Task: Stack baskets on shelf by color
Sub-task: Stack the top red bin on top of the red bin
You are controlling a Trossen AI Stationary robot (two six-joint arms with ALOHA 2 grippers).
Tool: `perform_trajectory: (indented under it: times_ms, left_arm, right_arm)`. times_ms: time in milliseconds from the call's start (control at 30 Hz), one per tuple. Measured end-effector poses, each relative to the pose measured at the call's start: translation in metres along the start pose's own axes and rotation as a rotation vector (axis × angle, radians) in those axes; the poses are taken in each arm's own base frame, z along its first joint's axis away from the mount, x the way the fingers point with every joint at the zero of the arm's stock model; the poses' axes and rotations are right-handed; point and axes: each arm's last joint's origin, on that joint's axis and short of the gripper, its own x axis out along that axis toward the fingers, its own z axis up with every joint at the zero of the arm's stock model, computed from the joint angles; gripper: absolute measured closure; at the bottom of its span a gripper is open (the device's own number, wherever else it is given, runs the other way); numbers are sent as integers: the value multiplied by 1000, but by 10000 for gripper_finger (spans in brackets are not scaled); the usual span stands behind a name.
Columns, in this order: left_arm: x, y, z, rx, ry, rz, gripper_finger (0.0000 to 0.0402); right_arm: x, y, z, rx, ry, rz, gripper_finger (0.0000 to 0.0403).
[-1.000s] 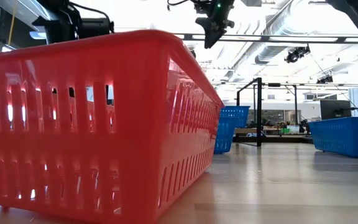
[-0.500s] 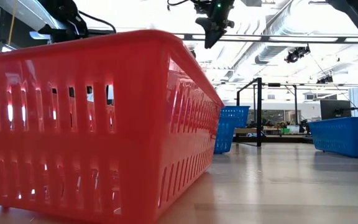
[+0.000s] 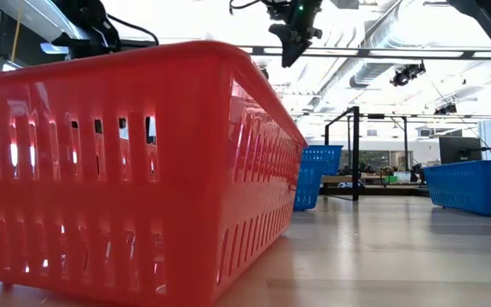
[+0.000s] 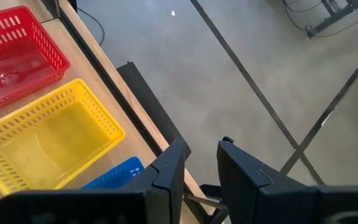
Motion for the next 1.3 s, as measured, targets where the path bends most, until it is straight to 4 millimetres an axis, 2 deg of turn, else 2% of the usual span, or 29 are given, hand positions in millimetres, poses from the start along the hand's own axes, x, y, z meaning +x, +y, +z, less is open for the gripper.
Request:
perform_trajectory:
  times_ms: [400,800,1000,1300]
  left_arm:
    - [-29,10,-10,-111,-35,45,400]
    - [-63,29,-24,-367,-104,185,401]
    - [-93,42,-22,-437,-213,268,401]
    - [-155,61,-9,-357,-397,350,401]
  right_arm:
    - [0,0,-4,13,38,4,320]
    - [0,0,-4,14,37,3,320]
    - [0,0,-4,15,37,2,320]
    - [0,0,-4,42,37,-6,320]
